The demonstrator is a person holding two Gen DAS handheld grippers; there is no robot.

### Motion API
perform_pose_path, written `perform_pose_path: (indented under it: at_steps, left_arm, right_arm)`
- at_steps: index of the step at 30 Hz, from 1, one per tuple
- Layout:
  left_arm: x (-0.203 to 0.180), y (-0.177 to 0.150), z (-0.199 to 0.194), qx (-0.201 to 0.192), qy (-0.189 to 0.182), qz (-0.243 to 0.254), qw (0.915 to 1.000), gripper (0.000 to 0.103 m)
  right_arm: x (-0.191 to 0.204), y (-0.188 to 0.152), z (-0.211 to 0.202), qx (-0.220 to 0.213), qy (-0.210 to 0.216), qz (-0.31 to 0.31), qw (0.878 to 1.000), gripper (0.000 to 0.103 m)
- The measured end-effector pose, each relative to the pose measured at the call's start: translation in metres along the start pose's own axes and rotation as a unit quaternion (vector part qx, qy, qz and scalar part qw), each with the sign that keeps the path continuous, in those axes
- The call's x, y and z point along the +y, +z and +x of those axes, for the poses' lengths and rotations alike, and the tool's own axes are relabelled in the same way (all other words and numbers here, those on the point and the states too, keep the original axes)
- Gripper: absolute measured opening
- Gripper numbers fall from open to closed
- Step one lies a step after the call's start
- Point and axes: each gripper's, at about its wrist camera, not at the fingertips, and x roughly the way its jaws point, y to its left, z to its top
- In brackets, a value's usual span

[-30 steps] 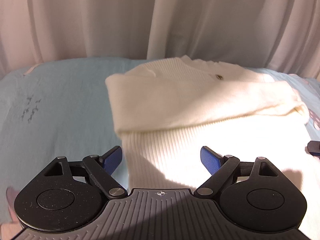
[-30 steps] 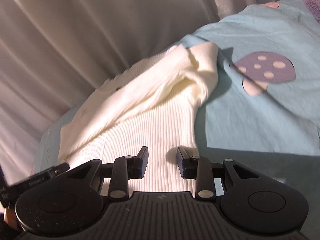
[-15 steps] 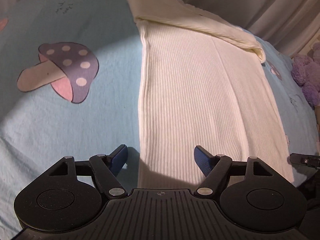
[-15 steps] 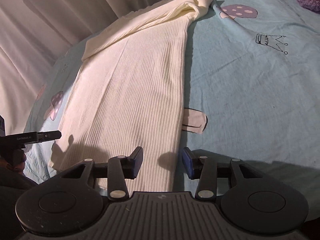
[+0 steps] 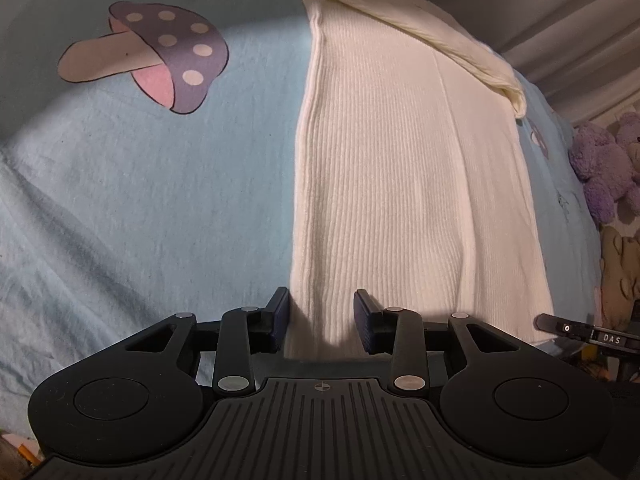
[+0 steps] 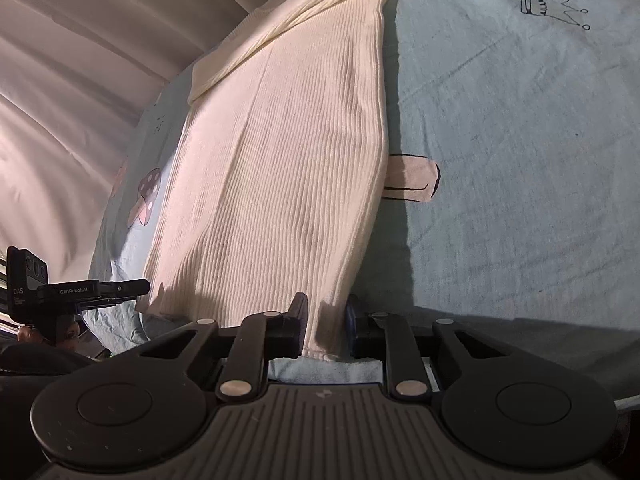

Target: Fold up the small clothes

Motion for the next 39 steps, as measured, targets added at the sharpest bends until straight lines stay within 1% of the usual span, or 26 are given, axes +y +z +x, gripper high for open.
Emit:
perform_pose_path:
  at_steps: [1,2,5,6,8,11,13,15,17,18,20,23,25,26,27,28,29,30,31,32,33,35,37,39]
  left_arm:
    - [-0.001,0.0,0.001,0.003,-0.003,-0.001,1.0,0.028]
    - [-0.001,-0.001,0.003,0.008,-0.008,-0.001,0.9999,0.012]
    - [-0.001,-0.001,0.003,0.003,-0.014,-0.008,0.9999,0.009]
    - [0.001,0.001,0.0,-0.008,-0.022,-0.019,0.9995,0.008]
    - [0.007,0.007,-0.012,-0.035,-0.052,-0.044,0.997,0.008]
    - [0.012,0.022,-0.032,-0.089,-0.091,-0.075,0.9891,0.008]
    - [0.014,0.033,-0.041,-0.12,-0.11,-0.091,0.9824,0.008]
    - [0.015,0.045,-0.046,-0.143,-0.116,-0.105,0.9772,0.008]
    - [0.013,0.06,-0.046,-0.164,-0.111,-0.108,0.9743,0.008]
    - [0.011,0.068,-0.044,-0.175,-0.104,-0.11,0.9729,0.008]
    - [0.005,0.082,-0.034,-0.189,-0.079,-0.107,0.973,0.008]
    - [-0.003,0.097,-0.015,-0.197,-0.038,-0.086,0.9758,0.008]
    - [-0.007,0.103,-0.004,-0.204,-0.019,-0.073,0.9759,0.01]
    - [-0.007,0.104,-0.001,-0.21,-0.013,-0.07,0.9752,0.013]
    - [-0.007,0.105,0.001,-0.219,-0.003,-0.064,0.9737,0.016]
    - [-0.006,0.104,0.003,-0.23,0.008,-0.055,0.9716,0.017]
    - [-0.004,0.103,0.004,-0.238,0.012,-0.047,0.9701,0.018]
    - [-0.003,0.104,0.006,-0.238,0.012,-0.038,0.9705,0.021]
    - [-0.002,0.105,0.01,-0.231,0.012,-0.03,0.9724,0.024]
    - [-0.002,0.106,0.014,-0.221,0.011,-0.019,0.975,0.029]
    - [-0.004,0.107,0.019,-0.211,0.012,-0.007,0.9773,0.032]
    - [-0.008,0.11,0.031,-0.2,0.023,0.017,0.9794,0.035]
    - [-0.013,0.114,0.042,-0.193,0.036,0.033,0.98,0.035]
    - [-0.019,0.117,0.048,-0.192,0.04,0.046,0.9795,0.033]
  right_arm:
    - [0.001,0.0,0.001,0.0,0.0,-0.002,1.0,0.008]
    - [0.001,-0.001,0.001,-0.002,0.002,-0.003,1.0,0.007]
    - [0.002,0.002,-0.004,-0.018,0.019,-0.003,1.0,0.006]
    - [0.003,0.006,-0.006,-0.028,0.029,-0.001,0.999,0.006]
    - [0.003,0.015,-0.014,-0.052,0.042,0.004,0.998,0.006]
    - [0.0,0.031,-0.023,-0.087,0.056,0.019,0.994,0.006]
    - [0.003,0.043,-0.026,-0.115,0.054,0.019,0.992,0.006]
    - [0.007,0.054,-0.023,-0.141,0.046,0.018,0.989,0.006]
    - [0.013,0.067,-0.021,-0.166,0.024,0.002,0.986,0.006]
    - [0.015,0.074,-0.02,-0.177,0.006,-0.011,0.984,0.006]
    - [0.023,0.085,-0.013,-0.2,-0.029,-0.033,0.979,0.006]
    - [0.034,0.1,-0.002,-0.235,-0.086,-0.069,0.966,0.007]
    - [0.036,0.101,0.002,-0.259,-0.113,-0.083,0.956,0.008]
    - [0.038,0.1,0.002,-0.274,-0.128,-0.086,0.949,0.011]
    - [0.038,0.099,0.002,-0.284,-0.144,-0.092,0.944,0.012]
    - [0.038,0.098,0.003,-0.286,-0.156,-0.099,0.94,0.017]
    - [0.036,0.1,0.006,-0.281,-0.164,-0.107,0.94,0.023]
    - [0.034,0.101,0.009,-0.274,-0.169,-0.112,0.94,0.025]
    - [0.033,0.102,0.013,-0.266,-0.171,-0.118,0.941,0.028]
    - [0.032,0.104,0.019,-0.256,-0.176,-0.126,0.942,0.029]
    - [0.032,0.107,0.024,-0.249,-0.184,-0.131,0.942,0.03]
    - [0.031,0.113,0.034,-0.235,-0.188,-0.135,0.944,0.031]
    - [0.028,0.119,0.043,-0.225,-0.197,-0.128,0.946,0.031]
    - [0.026,0.125,0.052,-0.214,-0.199,-0.118,0.949,0.031]
